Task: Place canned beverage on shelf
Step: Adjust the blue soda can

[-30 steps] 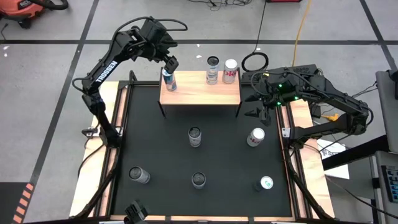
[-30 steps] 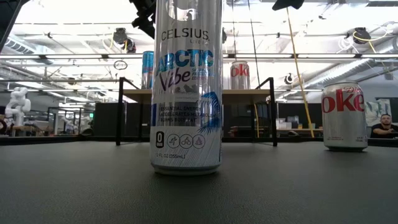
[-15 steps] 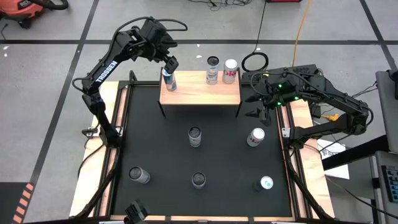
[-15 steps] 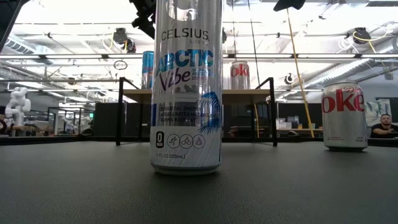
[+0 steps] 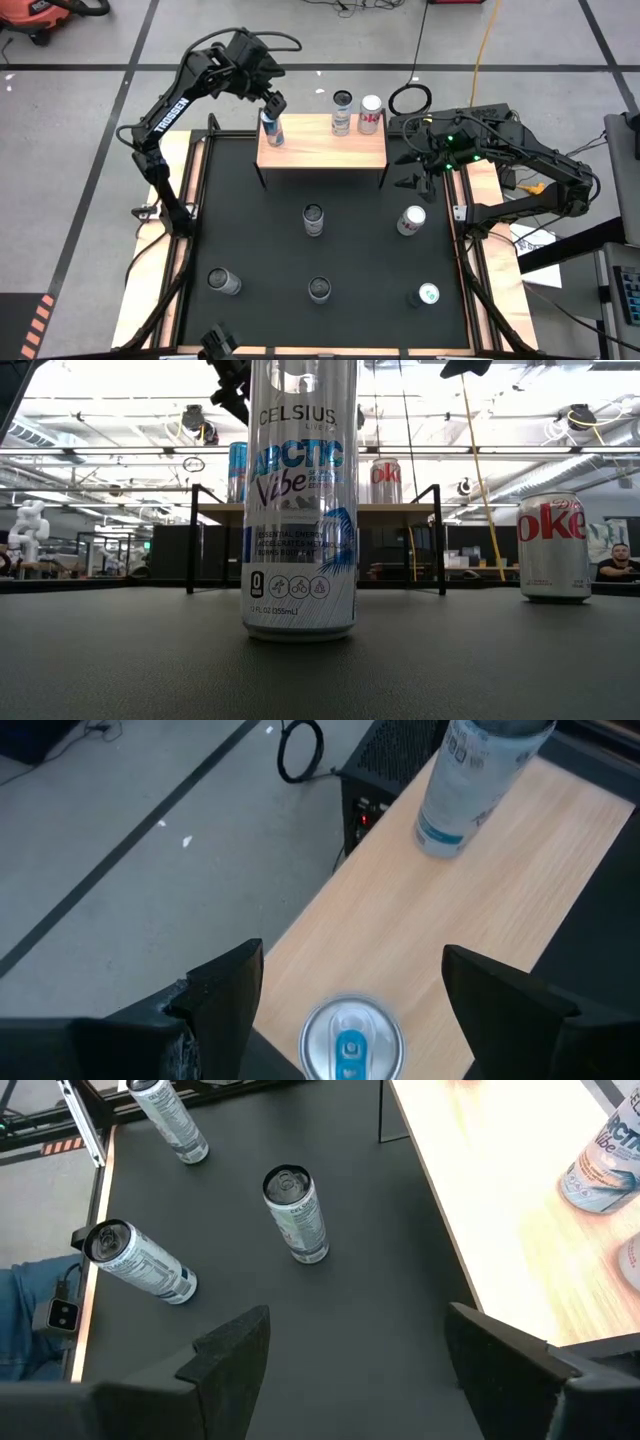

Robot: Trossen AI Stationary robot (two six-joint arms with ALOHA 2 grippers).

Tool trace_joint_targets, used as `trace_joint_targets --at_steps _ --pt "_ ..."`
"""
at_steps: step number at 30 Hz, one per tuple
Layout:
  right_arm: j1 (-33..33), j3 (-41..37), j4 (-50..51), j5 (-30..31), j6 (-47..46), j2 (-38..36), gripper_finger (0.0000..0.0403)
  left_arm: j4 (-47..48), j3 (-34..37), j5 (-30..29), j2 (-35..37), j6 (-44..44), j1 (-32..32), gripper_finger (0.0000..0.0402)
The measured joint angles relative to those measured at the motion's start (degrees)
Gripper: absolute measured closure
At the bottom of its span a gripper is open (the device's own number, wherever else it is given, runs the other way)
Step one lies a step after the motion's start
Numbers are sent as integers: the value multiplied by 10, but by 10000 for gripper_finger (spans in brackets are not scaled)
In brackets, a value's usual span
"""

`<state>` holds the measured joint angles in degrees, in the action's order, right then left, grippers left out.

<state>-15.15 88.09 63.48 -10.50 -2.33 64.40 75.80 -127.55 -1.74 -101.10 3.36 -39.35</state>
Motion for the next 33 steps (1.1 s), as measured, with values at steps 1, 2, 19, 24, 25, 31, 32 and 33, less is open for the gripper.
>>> trace_joint_targets --at_steps 1,2,19,24,25,31,32,33 --pt "0 0 0 0 0 0 122 8 0 0 0 0 0 97" --pt "0 0 0 0 0 0 122 16 0 0 0 0 0 97" --pt "0 0 0 0 4 0 122 115 24 5 -1 -14 0 97" --pt "0 0 0 0 4 0 122 110 51 20 -1 -15 5 97" --pt "0 0 0 0 4 0 122 107 54 20 -1 -15 5 97" --pt "0 0 0 0 6 0 122 79 60 18 -1 -16 5 97" --pt "0 0 0 0 6 0 122 79 60 18 -1 -16 5 97" --pt "0 0 0 0 6 0 122 79 60 18 -1 -16 5 97"
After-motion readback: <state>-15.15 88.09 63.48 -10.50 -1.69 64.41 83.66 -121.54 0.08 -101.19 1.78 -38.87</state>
